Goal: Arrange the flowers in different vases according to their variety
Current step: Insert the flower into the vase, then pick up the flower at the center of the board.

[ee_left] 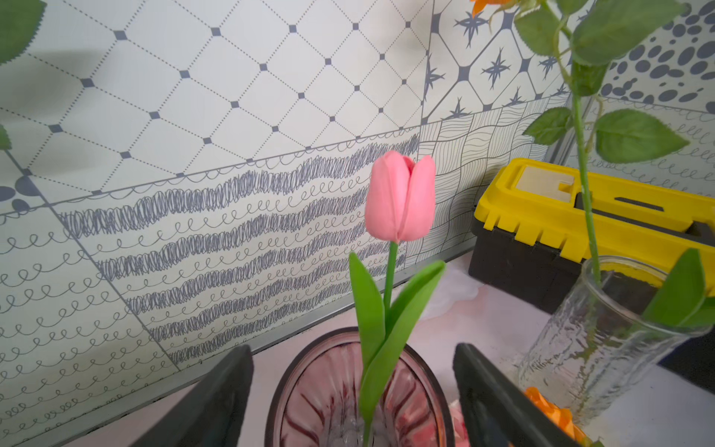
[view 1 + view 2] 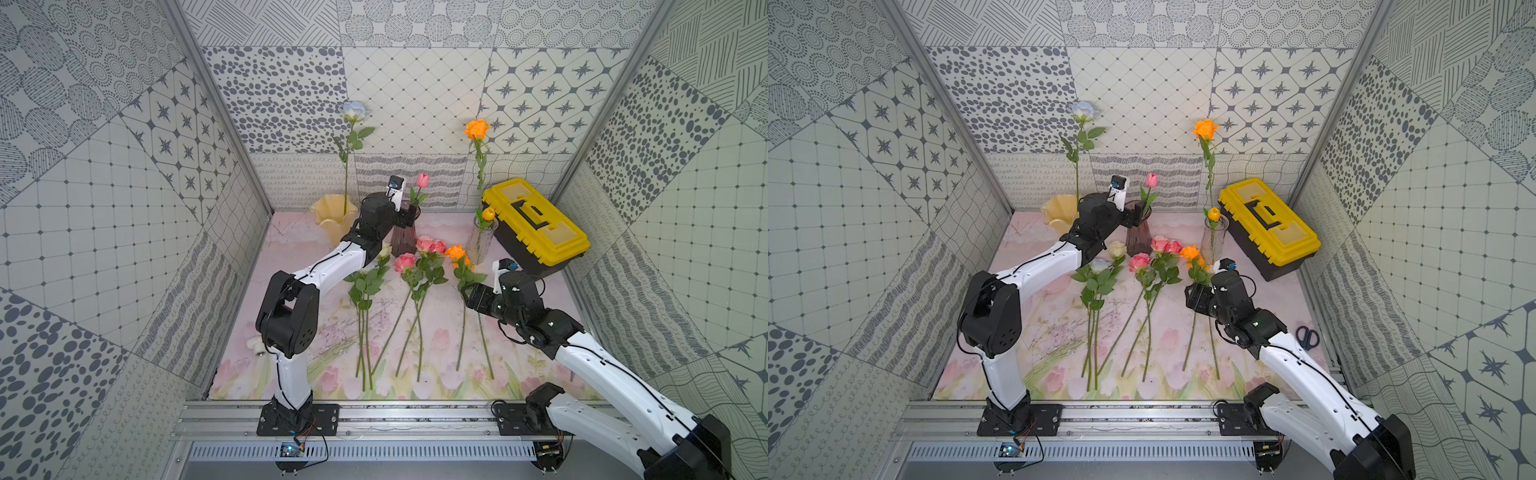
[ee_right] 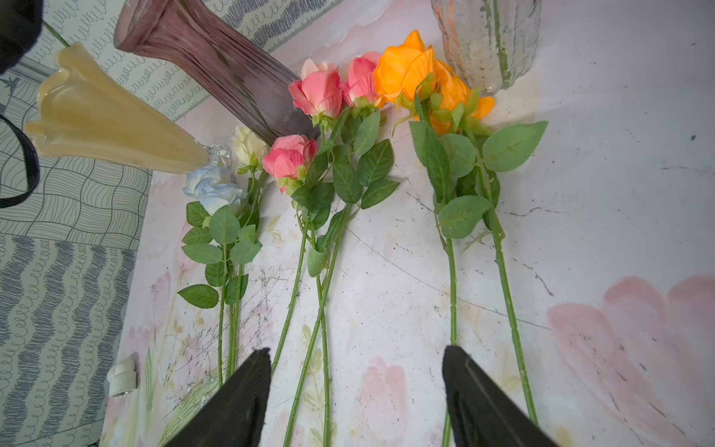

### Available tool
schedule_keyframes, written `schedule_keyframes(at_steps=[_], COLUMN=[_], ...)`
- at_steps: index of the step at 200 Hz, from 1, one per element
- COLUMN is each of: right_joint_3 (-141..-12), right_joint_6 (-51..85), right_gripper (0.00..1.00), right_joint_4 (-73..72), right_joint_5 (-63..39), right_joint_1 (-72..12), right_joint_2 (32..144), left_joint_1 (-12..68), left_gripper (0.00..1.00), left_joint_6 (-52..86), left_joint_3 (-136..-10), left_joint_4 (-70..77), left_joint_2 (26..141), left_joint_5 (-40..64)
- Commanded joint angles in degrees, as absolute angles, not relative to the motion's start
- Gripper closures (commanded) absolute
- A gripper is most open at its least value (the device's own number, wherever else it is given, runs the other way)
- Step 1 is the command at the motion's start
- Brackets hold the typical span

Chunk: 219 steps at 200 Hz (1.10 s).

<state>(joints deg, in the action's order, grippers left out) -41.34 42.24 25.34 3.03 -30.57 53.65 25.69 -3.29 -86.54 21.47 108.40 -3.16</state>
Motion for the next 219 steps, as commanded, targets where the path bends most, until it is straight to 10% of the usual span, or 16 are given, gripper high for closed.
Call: schedule_keyframes(at_steps=[1, 219], right_joint_3=[-40.85, -38.40], right_joint_6=[42.92, 40.58], right_gripper=[0.25, 0.25], right_joint_4=[22.42, 21.79], right_joint_5=[3.48, 0.14], right_joint_1=[-31.21, -31.64], right_joint_2=[54.30, 55.76], left_joint_1=[25.48, 33.22], left_gripper=[0.09, 0.07], left_joint_6=[-0.71, 20.29], left_joint_3=[-83.06, -49.09], left_joint_4=[22.29, -37.61], left_joint_2=[103.66, 56.59], left_joint_5=[-2.82, -9.79])
